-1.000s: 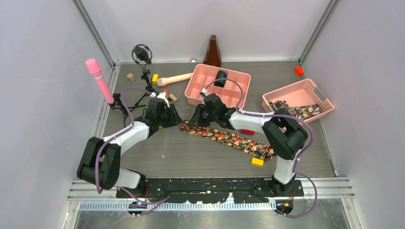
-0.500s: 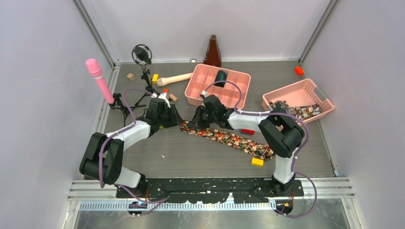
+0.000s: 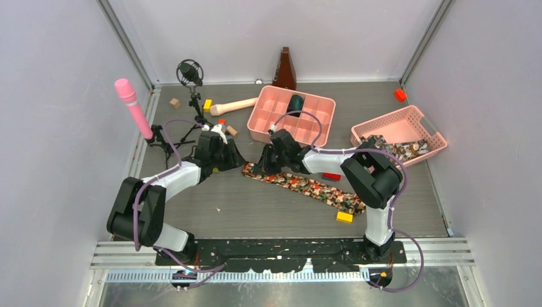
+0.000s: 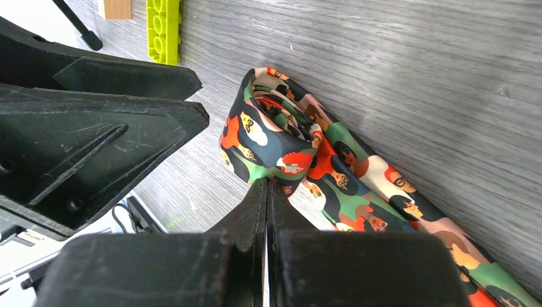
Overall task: Roll the ties
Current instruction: Roll the tie at the center of the board.
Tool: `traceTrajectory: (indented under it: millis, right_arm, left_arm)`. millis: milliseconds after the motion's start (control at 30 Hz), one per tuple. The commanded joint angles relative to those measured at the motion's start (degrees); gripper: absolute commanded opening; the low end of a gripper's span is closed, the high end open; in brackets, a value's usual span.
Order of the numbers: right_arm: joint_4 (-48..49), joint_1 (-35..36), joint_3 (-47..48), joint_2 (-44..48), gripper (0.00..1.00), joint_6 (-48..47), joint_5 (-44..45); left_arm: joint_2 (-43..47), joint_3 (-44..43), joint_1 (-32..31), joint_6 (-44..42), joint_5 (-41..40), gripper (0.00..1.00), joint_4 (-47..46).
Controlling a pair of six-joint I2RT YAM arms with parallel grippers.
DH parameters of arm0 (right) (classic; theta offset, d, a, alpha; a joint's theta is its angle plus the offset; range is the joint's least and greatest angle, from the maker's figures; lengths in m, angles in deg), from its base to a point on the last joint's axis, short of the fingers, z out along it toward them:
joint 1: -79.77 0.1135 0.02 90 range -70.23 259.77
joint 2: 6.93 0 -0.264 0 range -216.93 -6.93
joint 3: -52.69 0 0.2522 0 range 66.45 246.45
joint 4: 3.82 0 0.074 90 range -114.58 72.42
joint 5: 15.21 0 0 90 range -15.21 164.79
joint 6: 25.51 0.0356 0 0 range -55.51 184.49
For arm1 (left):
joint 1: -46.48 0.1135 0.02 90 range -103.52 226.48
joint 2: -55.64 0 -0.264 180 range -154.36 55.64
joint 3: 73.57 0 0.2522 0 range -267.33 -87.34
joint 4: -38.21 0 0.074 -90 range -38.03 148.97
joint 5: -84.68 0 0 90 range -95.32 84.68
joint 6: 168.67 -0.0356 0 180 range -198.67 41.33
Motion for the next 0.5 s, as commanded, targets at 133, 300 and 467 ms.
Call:
traceTrajectory:
  millis: [133, 300, 467]
  right_arm:
    - [-3.00, 0.22, 0.89, 1.68, 0.00, -0.48, 4.51]
    - [-3.92, 0.22, 0.15, 2.08, 0.00, -0.25, 5.68]
    - [-4.70, 0.17, -0.44, 2.77, 0.00, -0.14, 7.55]
  left_arm:
    - [-1.63, 0.57, 0.46, 1.10, 5.85, 0.64, -4.92]
    - [-3.24, 1.61, 0.48, 1.95, 10.46, 0.69, -8.21]
    - [-4.56, 2.36, 0.40, 1.99, 12.78, 0.69, -9.79]
